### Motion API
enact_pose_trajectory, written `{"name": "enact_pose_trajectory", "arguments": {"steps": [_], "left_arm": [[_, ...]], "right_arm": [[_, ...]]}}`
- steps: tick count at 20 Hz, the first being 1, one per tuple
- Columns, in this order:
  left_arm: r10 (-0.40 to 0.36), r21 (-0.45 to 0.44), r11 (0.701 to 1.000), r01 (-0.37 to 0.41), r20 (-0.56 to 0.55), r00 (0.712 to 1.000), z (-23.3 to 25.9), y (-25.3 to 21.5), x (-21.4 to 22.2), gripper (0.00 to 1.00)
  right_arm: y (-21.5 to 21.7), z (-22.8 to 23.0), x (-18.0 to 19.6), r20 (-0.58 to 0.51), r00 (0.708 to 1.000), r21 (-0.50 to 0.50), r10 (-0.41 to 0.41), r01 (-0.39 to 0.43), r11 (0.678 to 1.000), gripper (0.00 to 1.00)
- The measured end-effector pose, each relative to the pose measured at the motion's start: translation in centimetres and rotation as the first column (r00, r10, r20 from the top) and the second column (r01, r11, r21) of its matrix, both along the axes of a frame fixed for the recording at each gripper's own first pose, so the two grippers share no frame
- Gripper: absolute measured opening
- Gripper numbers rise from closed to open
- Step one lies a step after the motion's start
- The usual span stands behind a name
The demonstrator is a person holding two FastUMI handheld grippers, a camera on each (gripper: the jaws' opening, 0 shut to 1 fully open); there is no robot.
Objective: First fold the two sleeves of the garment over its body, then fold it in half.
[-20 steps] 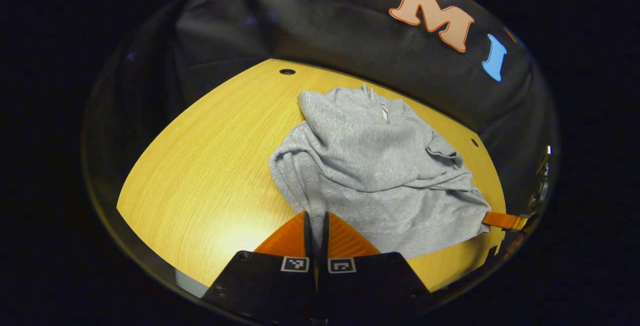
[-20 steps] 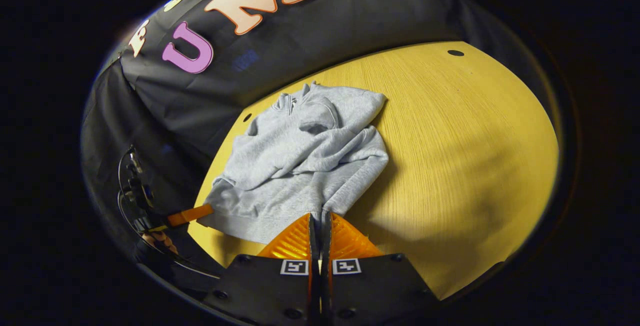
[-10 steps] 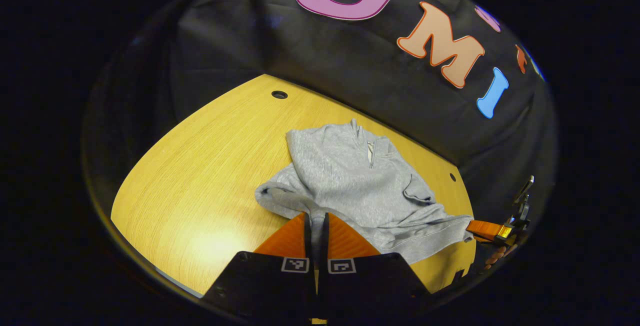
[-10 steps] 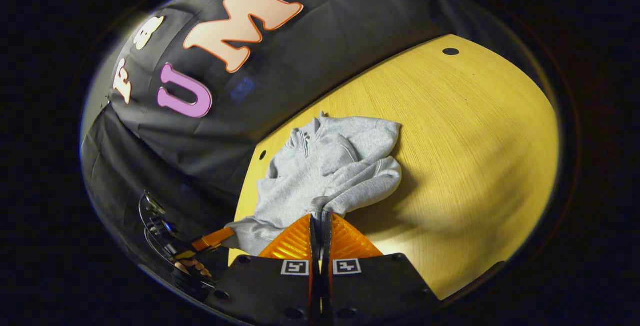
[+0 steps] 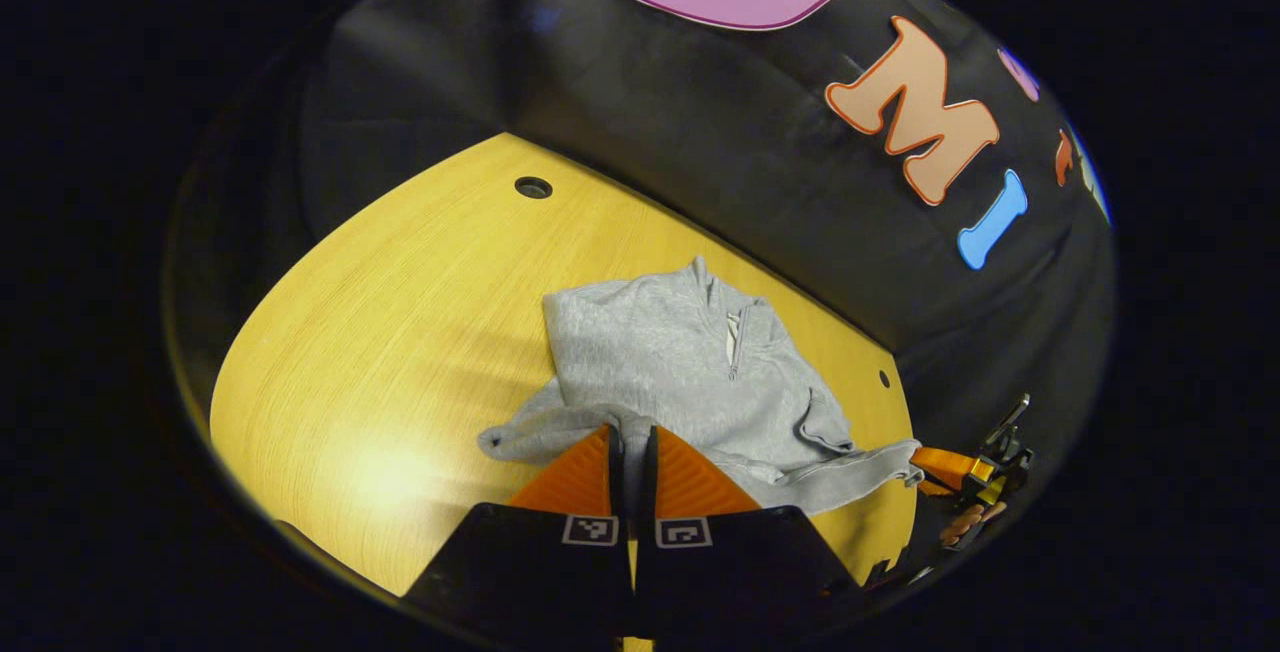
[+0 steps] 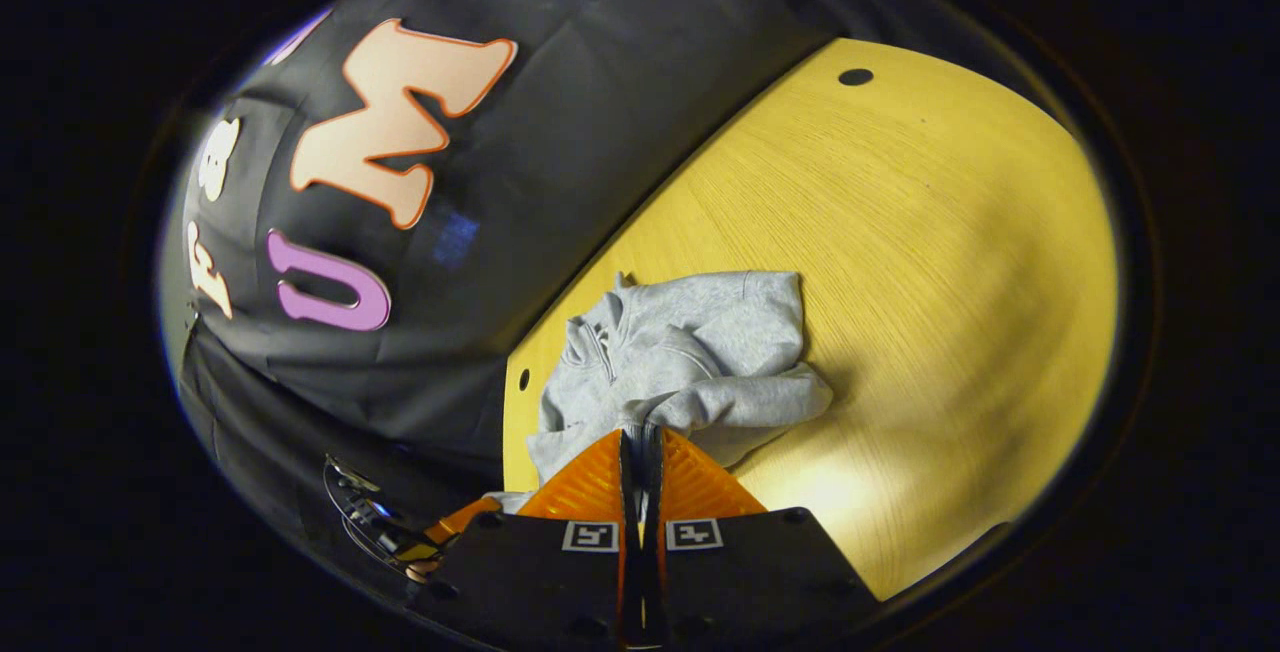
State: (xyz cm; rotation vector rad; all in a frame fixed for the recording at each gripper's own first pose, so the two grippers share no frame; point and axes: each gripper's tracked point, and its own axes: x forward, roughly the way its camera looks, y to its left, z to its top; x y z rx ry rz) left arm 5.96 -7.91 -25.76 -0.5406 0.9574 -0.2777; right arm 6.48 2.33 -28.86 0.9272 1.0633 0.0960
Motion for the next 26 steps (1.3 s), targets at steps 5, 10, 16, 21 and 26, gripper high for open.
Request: {"name": "enact_pose_trajectory", "arguments": {"steps": [5, 10, 16, 21, 26], "left_arm": [[-0.035, -0.025, 0.999, 0.033, -0.085, 0.996, -3.0, -0.8, 2.2, 0.00], [-0.054, 0.010, 0.998, 0.056, -0.141, 0.988, -6.4, -0.8, 3.6, 0.06], [-0.092, 0.146, 0.984, 0.098, -0.046, 0.995, -7.1, 0.1, 6.5, 0.56], [-0.081, 0.295, 0.955, 0.023, 0.189, 0.979, -2.5, 1.8, 10.8, 0.94], [-0.087, 0.370, 0.925, -0.087, 0.430, 0.899, 6.0, 2.8, 11.9, 0.95]], "right_arm": [[-0.2, -3.8, 2.1, -0.070, 0.997, -0.035, -0.045, 0.043, 0.998, 0.01], [0.3, -7.0, 3.5, -0.109, 0.992, -0.080, -0.067, 0.058, 0.995, 0.04], [0.5, -7.1, 5.4, -0.051, 0.997, -0.139, -0.051, 0.043, 0.989, 0.14], [-2.2, -3.1, 9.0, 0.181, 0.983, -0.325, -0.036, 0.095, 0.941, 0.98], [-3.9, 4.1, 10.0, 0.400, 0.916, -0.447, 0.043, 0.153, 0.882, 0.98]]}}
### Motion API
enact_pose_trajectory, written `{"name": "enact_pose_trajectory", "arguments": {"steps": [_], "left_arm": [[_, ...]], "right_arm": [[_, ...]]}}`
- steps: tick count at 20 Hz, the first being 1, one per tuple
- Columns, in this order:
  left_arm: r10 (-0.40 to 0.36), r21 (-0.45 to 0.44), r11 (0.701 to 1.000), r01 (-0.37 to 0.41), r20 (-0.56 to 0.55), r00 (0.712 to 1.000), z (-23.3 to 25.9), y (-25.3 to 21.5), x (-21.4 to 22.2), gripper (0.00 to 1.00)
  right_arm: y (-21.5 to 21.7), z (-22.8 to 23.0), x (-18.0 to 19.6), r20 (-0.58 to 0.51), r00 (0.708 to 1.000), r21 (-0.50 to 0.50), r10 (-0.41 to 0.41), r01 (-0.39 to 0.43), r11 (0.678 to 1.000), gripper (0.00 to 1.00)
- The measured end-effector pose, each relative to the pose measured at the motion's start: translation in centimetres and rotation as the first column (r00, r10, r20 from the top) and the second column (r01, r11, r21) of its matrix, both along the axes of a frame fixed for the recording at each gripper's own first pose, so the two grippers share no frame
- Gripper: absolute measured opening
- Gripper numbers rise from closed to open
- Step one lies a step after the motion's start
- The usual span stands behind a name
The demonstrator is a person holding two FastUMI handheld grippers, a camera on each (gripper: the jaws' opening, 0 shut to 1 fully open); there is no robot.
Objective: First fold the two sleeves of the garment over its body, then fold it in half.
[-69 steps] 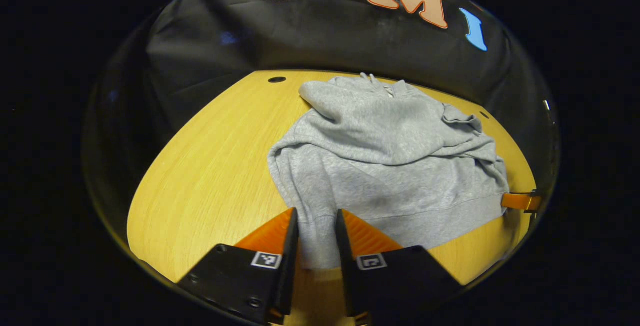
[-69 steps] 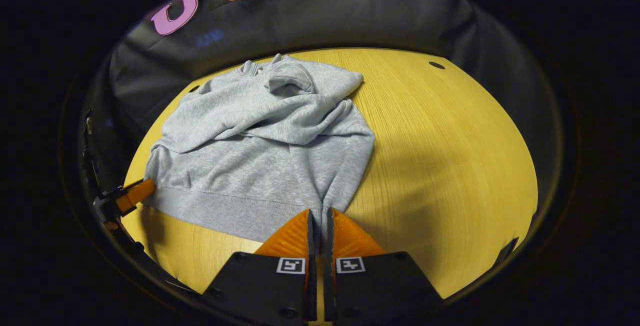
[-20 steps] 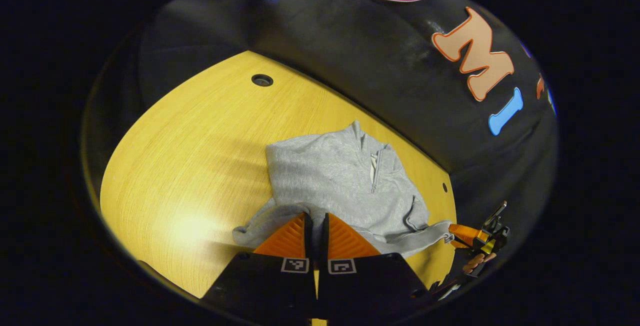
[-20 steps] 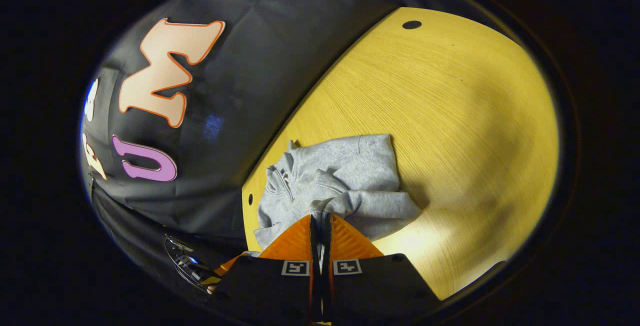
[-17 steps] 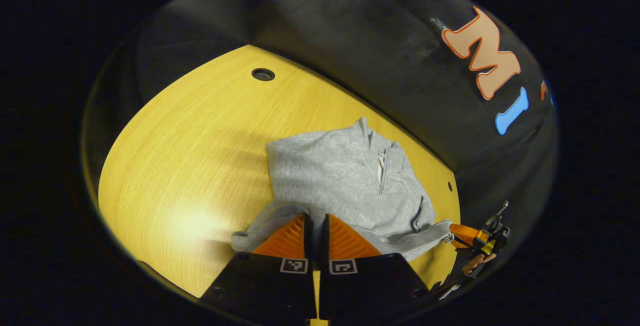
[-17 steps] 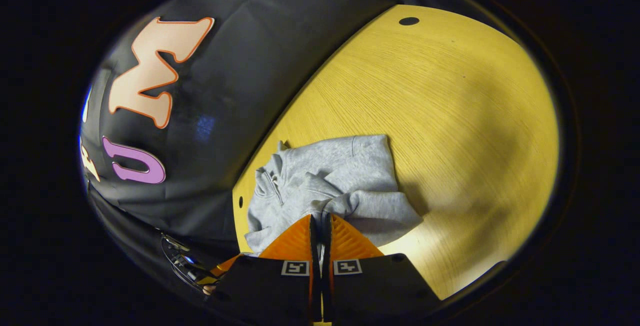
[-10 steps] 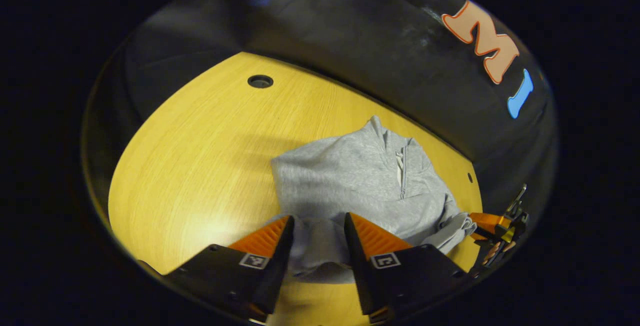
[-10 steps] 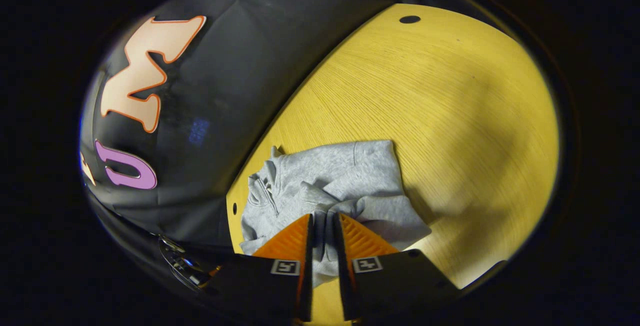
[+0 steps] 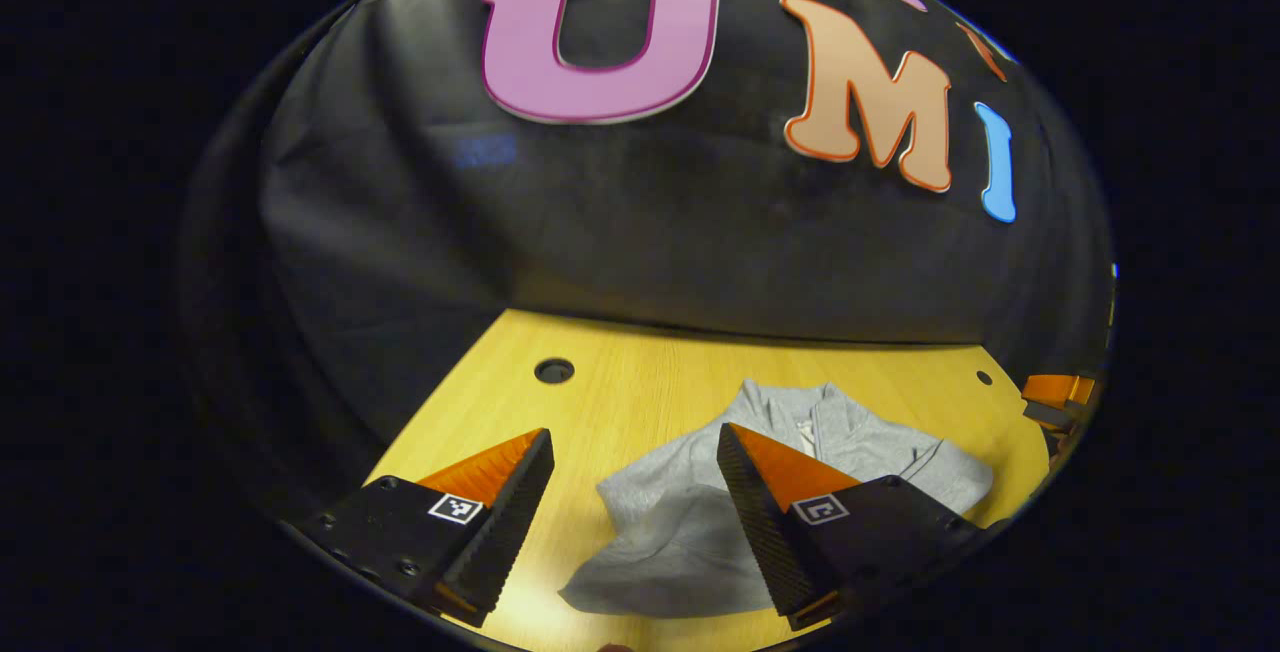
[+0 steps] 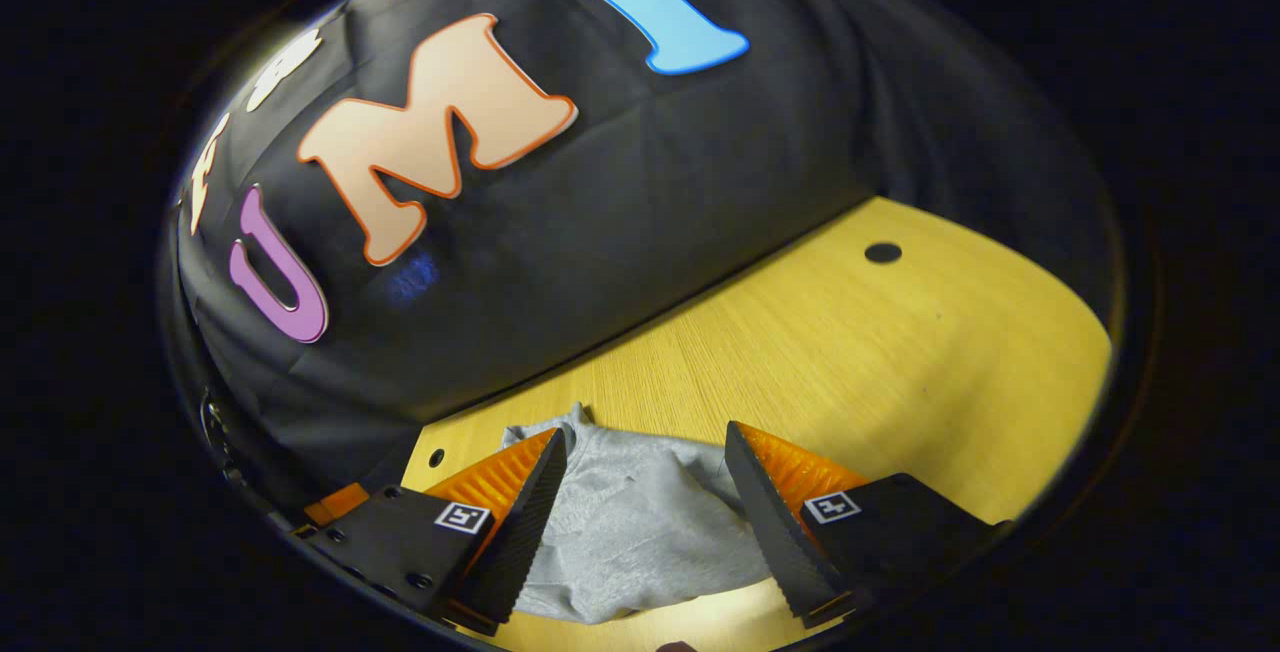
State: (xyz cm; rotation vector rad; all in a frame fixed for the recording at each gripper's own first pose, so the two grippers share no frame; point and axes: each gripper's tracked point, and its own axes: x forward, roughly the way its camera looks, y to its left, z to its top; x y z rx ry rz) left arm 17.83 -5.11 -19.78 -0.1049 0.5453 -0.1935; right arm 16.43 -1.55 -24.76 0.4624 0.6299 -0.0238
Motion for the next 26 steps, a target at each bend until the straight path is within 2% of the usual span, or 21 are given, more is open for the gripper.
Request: {"name": "enact_pose_trajectory", "arguments": {"steps": [4, 5, 6, 7, 10, 11, 14, 17, 19, 21, 26], "left_arm": [[0.013, -0.003, 1.000, -0.013, 0.144, 0.990, 5.2, -0.3, -1.9, 0.95], [0.010, -0.001, 1.000, -0.010, 0.169, 0.986, 6.0, -0.4, -2.7, 0.95], [0.003, 0.003, 1.000, -0.003, 0.187, 0.982, 6.6, -0.6, -3.4, 0.95], [-0.001, 0.015, 1.000, -0.002, 0.206, 0.979, 6.8, -0.5, -3.8, 0.95], [-0.006, 0.040, 0.999, -0.004, 0.253, 0.967, 7.6, -0.4, -5.3, 0.95], [-0.016, 0.052, 0.999, 0.001, 0.271, 0.962, 7.9, -0.5, -6.5, 0.95], [-0.033, 0.103, 0.995, -0.002, 0.336, 0.941, 9.5, -0.6, -7.6, 0.95], [-0.022, 0.104, 0.994, -0.015, 0.343, 0.939, 10.0, -0.4, -7.8, 0.94], [-0.014, 0.116, 0.993, -0.027, 0.343, 0.939, 10.1, -0.1, -7.8, 0.99], [-0.021, 0.130, 0.991, -0.026, 0.349, 0.937, 10.6, -0.2, -7.8, 0.96], [-0.033, 0.135, 0.991, -0.020, 0.376, 0.926, 11.4, -0.1, -7.5, 0.96]], "right_arm": [[-0.1, 4.6, -1.9, 0.147, 0.986, -0.157, 0.078, -0.055, 0.986, 0.98], [0.1, 5.8, -2.5, 0.183, 0.977, -0.204, 0.109, -0.070, 0.976, 0.93], [0.4, 6.9, -3.1, 0.215, 0.966, -0.253, 0.144, -0.087, 0.964, 0.93], [0.5, 7.6, -3.7, 0.241, 0.954, -0.304, 0.177, -0.099, 0.948, 0.98], [1.1, 9.7, -5.2, 0.305, 0.920, -0.415, 0.248, -0.106, 0.904, 0.98], [1.3, 10.4, -5.8, 0.319, 0.912, -0.426, 0.257, -0.105, 0.899, 0.95], [1.8, 12.0, -6.5, 0.359, 0.887, -0.443, 0.289, -0.110, 0.890, 0.99], [2.2, 11.6, -6.0, 0.360, 0.887, -0.436, 0.289, -0.114, 0.893, 0.99], [2.0, 11.7, -5.7, 0.365, 0.891, -0.420, 0.269, -0.101, 0.902, 0.99], [1.9, 12.2, -5.6, 0.379, 0.890, -0.409, 0.253, -0.084, 0.909, 0.99], [1.7, 12.5, -6.5, 0.397, 0.882, -0.420, 0.254, -0.071, 0.905, 0.99]]}}
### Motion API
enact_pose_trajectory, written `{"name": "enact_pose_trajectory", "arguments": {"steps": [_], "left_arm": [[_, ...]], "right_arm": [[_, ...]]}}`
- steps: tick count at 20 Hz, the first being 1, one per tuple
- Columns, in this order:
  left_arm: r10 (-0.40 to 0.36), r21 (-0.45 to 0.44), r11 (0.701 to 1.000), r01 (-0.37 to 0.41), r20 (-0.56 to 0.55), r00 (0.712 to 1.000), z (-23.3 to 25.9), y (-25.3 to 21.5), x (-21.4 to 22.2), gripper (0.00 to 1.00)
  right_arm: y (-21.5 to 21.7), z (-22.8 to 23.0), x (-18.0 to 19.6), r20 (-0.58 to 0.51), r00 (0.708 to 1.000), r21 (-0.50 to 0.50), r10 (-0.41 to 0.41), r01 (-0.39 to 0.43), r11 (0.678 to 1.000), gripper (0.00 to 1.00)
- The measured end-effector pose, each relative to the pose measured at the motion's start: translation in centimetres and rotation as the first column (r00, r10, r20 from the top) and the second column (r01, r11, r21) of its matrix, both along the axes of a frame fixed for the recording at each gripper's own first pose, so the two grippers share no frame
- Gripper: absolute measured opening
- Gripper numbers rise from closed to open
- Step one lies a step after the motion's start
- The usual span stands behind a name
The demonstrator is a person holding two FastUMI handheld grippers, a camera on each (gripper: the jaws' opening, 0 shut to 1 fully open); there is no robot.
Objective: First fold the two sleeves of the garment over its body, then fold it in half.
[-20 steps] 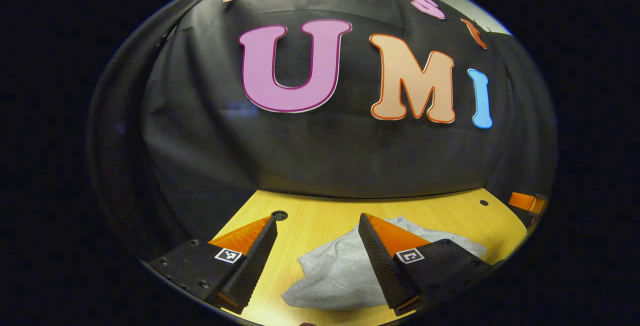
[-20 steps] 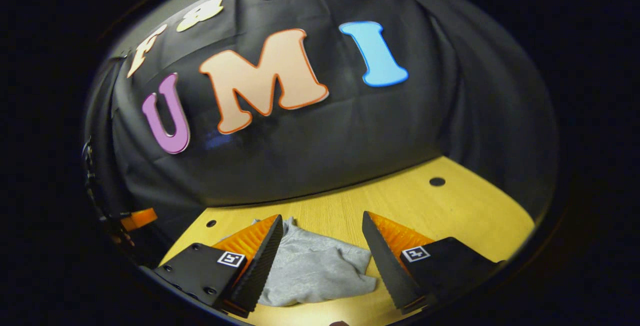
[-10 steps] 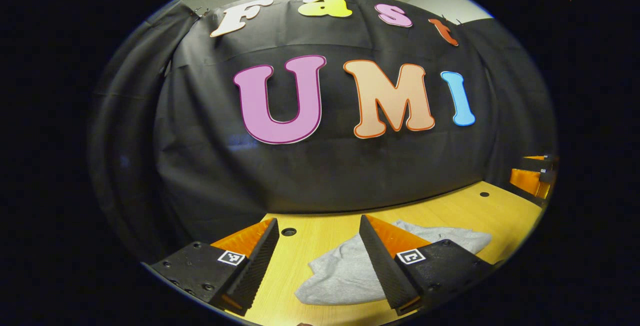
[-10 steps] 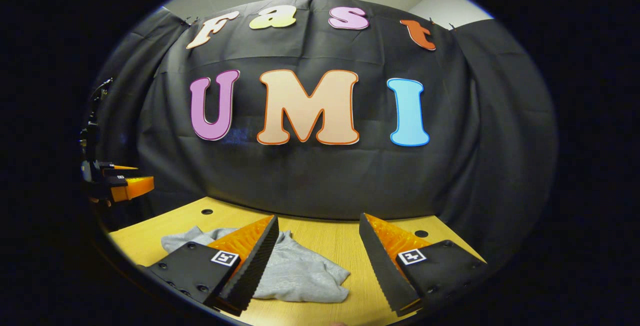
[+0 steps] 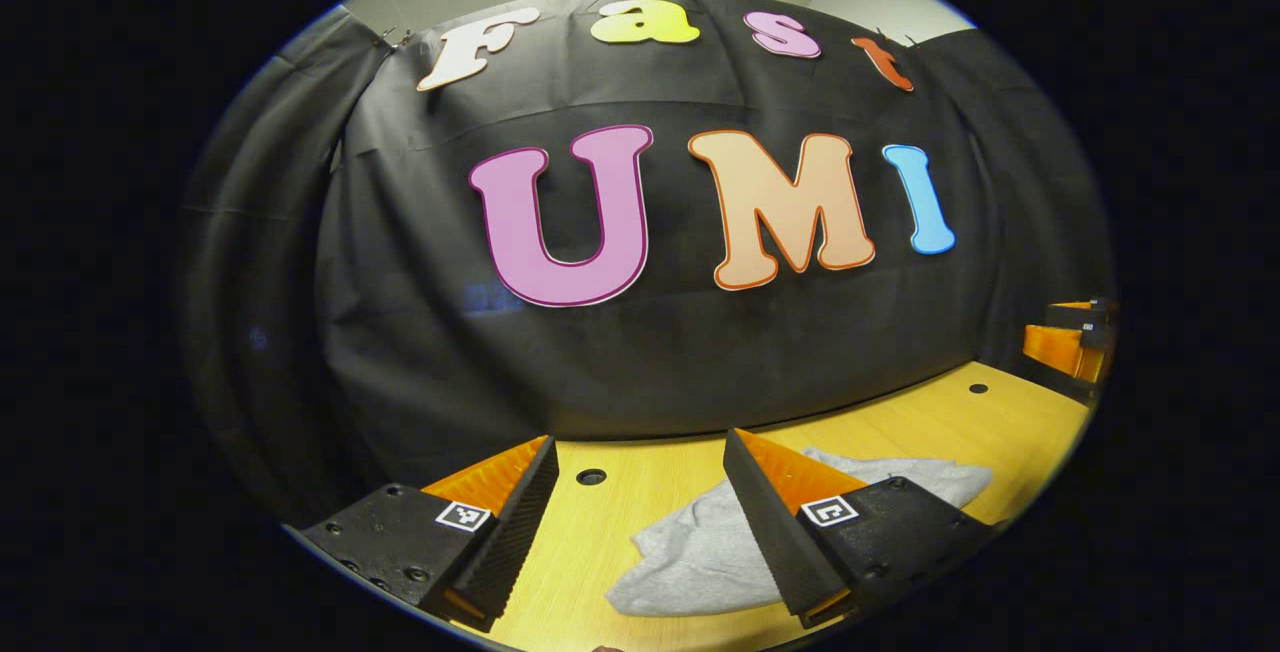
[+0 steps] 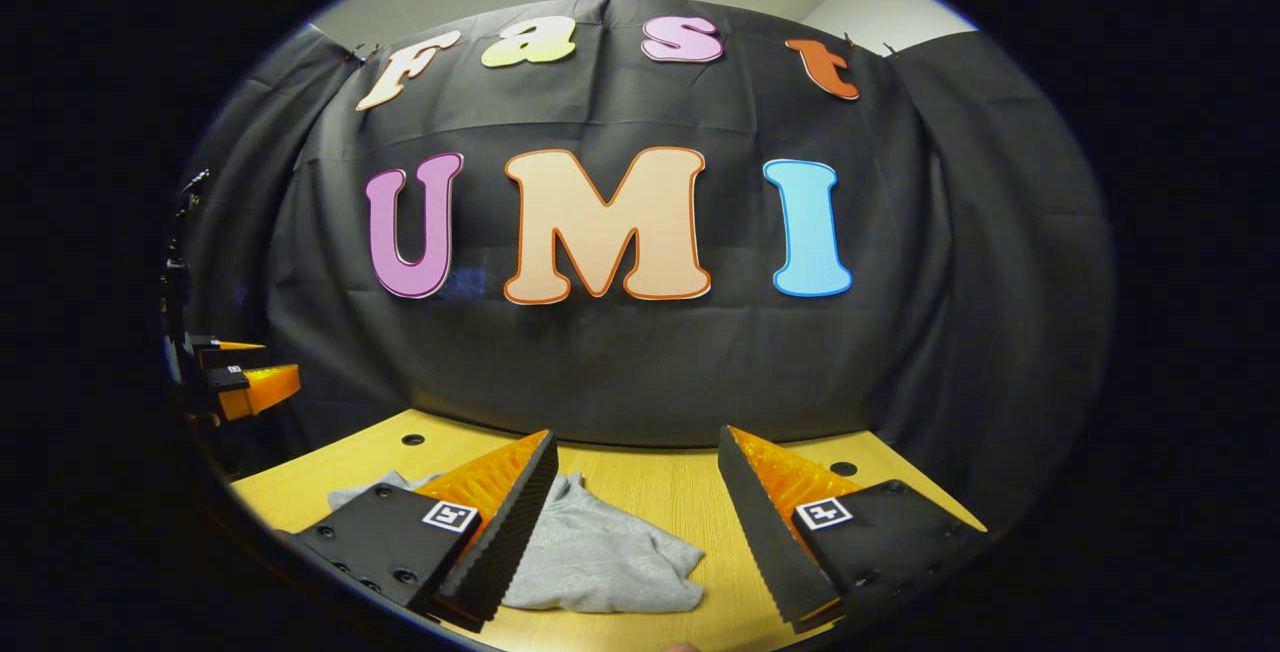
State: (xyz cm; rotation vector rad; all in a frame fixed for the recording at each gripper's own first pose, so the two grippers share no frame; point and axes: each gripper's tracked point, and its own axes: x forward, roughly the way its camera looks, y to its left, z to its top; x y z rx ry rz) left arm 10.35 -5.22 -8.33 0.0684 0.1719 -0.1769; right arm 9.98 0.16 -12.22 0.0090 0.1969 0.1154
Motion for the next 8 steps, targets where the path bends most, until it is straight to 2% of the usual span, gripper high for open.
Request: {"name": "enact_pose_trajectory", "arguments": {"steps": [8], "left_arm": [[-0.026, 0.000, 1.000, 0.026, -0.017, 1.000, -0.5, -0.1, 0.3, 0.96]], "right_arm": [[0.4, 0.4, -0.4, 0.015, 1.000, -0.003, -0.018, 0.018, 1.000, 0.99]]}}
